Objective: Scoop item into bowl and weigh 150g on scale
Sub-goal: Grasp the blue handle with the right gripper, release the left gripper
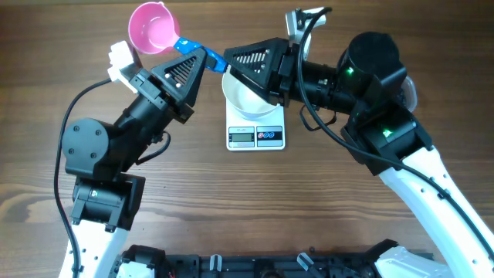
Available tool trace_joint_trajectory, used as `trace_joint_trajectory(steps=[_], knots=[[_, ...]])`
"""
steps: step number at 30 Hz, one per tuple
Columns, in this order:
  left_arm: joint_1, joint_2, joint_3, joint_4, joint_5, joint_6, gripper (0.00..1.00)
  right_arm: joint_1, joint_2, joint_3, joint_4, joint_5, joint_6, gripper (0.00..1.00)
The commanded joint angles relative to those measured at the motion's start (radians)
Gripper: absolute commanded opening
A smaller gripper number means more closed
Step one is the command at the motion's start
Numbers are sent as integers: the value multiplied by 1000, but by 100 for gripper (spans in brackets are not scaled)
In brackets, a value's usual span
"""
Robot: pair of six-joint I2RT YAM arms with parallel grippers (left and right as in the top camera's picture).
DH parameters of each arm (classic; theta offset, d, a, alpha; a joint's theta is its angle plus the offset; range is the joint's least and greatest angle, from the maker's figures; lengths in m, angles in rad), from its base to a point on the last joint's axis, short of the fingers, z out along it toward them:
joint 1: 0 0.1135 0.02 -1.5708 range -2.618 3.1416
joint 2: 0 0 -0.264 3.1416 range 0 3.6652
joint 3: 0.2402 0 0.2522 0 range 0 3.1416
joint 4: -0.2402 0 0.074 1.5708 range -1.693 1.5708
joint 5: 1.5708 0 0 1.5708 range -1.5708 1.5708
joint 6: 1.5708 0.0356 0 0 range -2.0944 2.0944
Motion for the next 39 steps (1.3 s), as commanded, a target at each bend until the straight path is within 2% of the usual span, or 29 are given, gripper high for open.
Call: trace_joint_trajectory(steps=[1,5,10,16,21,39], knots=[[-6,-2,2,5,-17,-19,4,27,9,18,12,-10,43,65],[-6,-2,2,3,-16,-19,4,41,9,18,29,27,43,65],[-28,-2,2,-1,-23,-19,4,41,9,18,39,41,45,59],[-51,-2,2,-72,-72,-27,4,41,12,18,26,52,-17,48],[-58,-3,2,-88,-76,-46,4,41,23,18,1,60,-26,42],[-68,-2,2,-88,-84,-48,4,41,61,18,-18,58,-24,36]])
